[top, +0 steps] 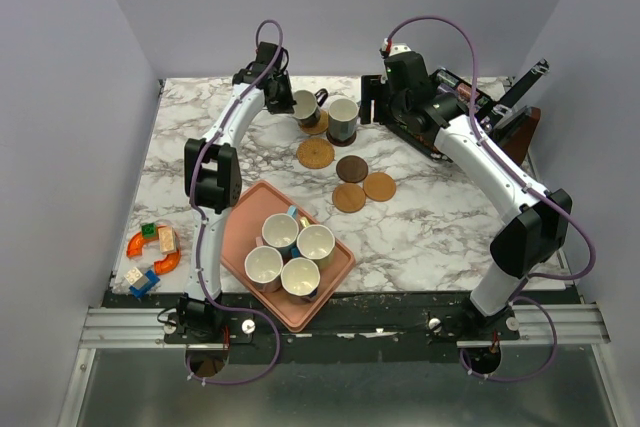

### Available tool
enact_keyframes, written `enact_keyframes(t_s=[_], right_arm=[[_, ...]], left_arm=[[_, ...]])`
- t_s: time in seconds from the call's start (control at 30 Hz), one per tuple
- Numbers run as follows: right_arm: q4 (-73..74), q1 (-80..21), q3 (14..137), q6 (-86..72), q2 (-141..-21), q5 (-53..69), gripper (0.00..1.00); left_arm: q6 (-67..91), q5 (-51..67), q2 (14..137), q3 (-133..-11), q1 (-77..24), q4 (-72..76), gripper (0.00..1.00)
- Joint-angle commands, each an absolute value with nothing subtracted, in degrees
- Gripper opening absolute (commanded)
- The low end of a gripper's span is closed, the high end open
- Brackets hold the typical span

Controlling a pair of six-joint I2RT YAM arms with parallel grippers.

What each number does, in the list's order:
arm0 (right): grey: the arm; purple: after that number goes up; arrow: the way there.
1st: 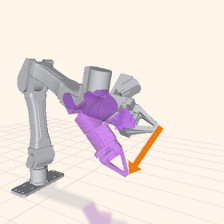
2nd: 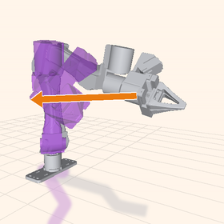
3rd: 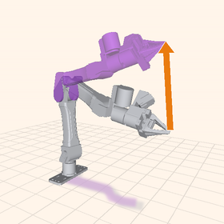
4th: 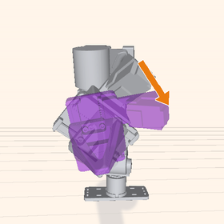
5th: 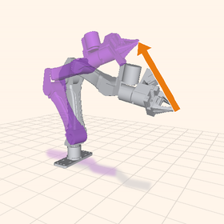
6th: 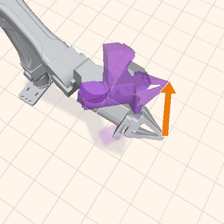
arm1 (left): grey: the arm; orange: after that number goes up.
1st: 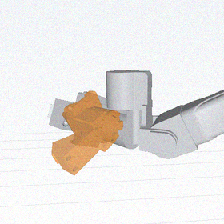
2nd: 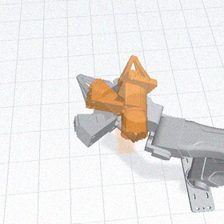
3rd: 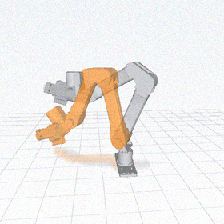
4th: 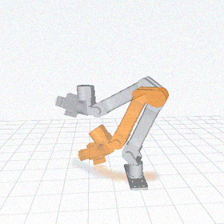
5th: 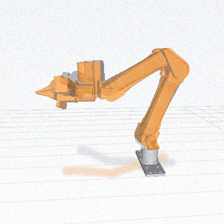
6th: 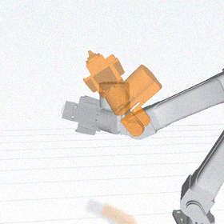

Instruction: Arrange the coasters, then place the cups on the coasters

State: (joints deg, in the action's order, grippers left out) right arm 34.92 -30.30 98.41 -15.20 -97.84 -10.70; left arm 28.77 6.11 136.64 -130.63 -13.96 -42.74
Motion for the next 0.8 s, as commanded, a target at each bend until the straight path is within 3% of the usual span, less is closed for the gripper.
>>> enact_keyframes(t_s=[0.0, 0.63, 0.77], right_arm=[[36.12, -29.97, 100.2, -15.91, -98.79, -10.46, 0.75], [37.18, -29.88, 101.34, -16.17, -99.93, -9.49, 0.75], [37.27, -29.88, 101.34, -16.26, -100.19, -9.4, 0.75]], left_arm=[[30.06, 6.94, 132.01, -132.54, -14.59, -40.43, 0.0], [30.06, 6.76, 133.86, -133.51, -14.68, -42.98, 0.0], [30.06, 6.95, 134.03, -133.59, -14.68, -42.72, 0.19]])
